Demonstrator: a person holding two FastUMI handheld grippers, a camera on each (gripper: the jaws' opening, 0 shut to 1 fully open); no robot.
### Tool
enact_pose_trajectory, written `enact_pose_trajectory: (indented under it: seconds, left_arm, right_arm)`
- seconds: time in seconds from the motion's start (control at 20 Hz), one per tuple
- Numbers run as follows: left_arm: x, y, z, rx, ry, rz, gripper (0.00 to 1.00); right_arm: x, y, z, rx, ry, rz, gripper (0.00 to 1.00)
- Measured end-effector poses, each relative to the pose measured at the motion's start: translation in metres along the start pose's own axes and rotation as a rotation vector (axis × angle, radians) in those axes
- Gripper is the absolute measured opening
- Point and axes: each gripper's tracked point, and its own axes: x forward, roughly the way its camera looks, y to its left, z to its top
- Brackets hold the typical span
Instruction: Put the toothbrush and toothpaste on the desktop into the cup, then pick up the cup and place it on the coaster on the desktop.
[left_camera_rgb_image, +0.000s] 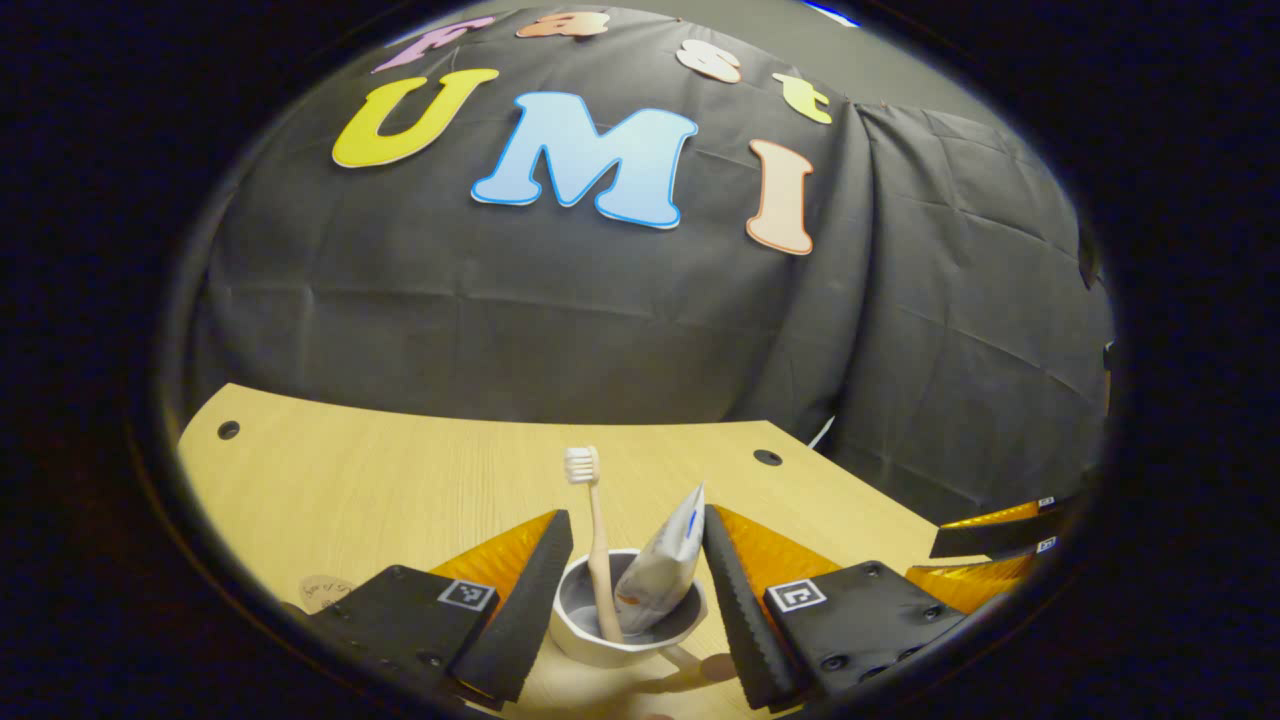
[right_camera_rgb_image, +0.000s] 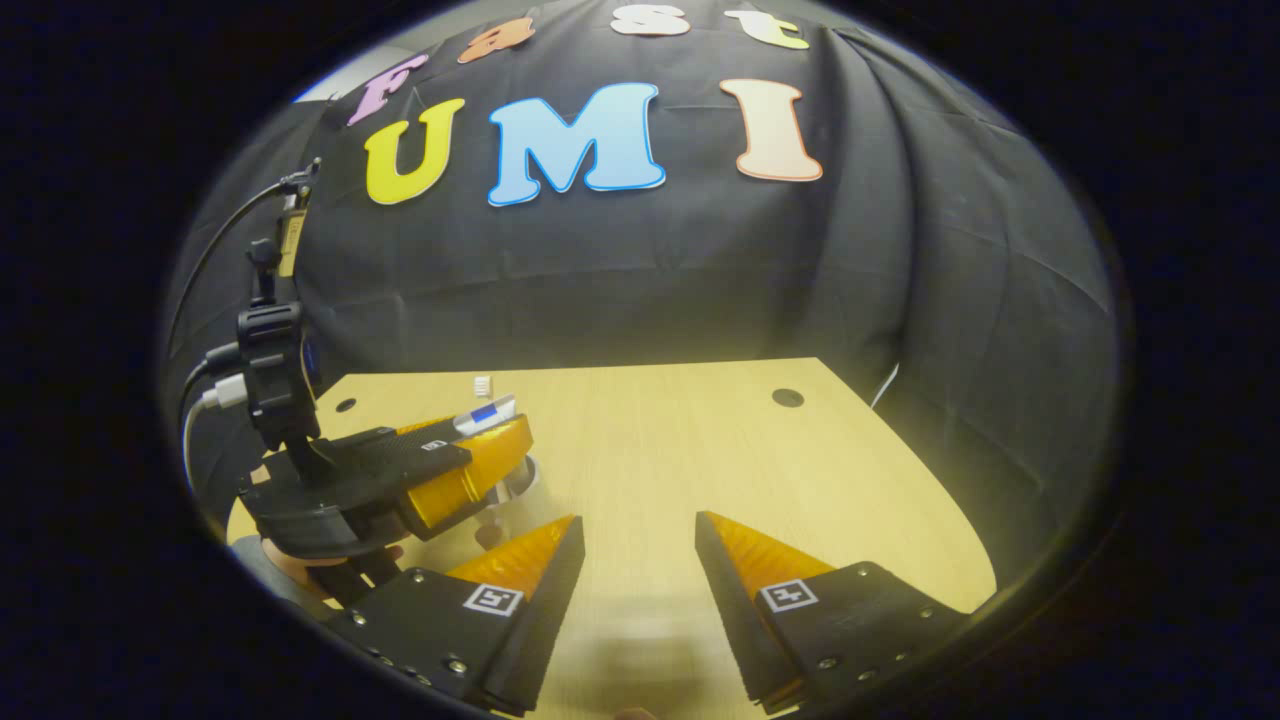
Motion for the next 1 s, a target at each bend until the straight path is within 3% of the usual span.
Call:
enact_pose_trajectory:
  seconds: [0.05, 0.15, 0.2, 0.35, 0.6, 0.75, 0.85, 1.0]
  left_arm:
    - [-0.003, 0.0, 0.0, -0.007, 0.0, -0.002, 0.85]
    - [-0.007, 0.0, 0.003, -0.012, -0.004, -0.004, 0.9]
    - [-0.009, 0.001, 0.005, -0.007, -0.007, 0.002, 0.86]
    - [-0.021, 0.0, 0.017, 0.012, -0.027, -0.002, 0.9]
    - [-0.049, 0.004, 0.045, 0.029, -0.064, 0.004, 0.88]
    - [-0.07, 0.011, 0.063, 0.046, -0.091, 0.026, 0.88]
    - [-0.084, 0.019, 0.071, 0.066, -0.099, 0.051, 0.98]
    - [-0.102, 0.031, 0.075, 0.079, -0.086, 0.083, 0.96]
  right_arm:
    - [0.0, 0.001, 0.002, 0.002, -0.001, 0.002, 0.71]
    - [0.0, 0.003, 0.004, 0.002, -0.004, 0.004, 0.71]
    - [0.0, 0.003, 0.004, 0.003, -0.003, 0.006, 0.71]
    - [0.001, 0.009, 0.006, 0.003, 0.002, 0.02, 0.71]
    - [0.008, 0.033, 0.009, -0.009, 0.031, 0.064, 0.71]
    - [0.013, 0.056, 0.007, -0.037, 0.071, 0.108, 0.71]
    - [0.019, 0.067, 0.002, -0.071, 0.11, 0.123, 0.71]
    - [0.03, 0.082, -0.009, -0.082, 0.194, 0.148, 0.7]
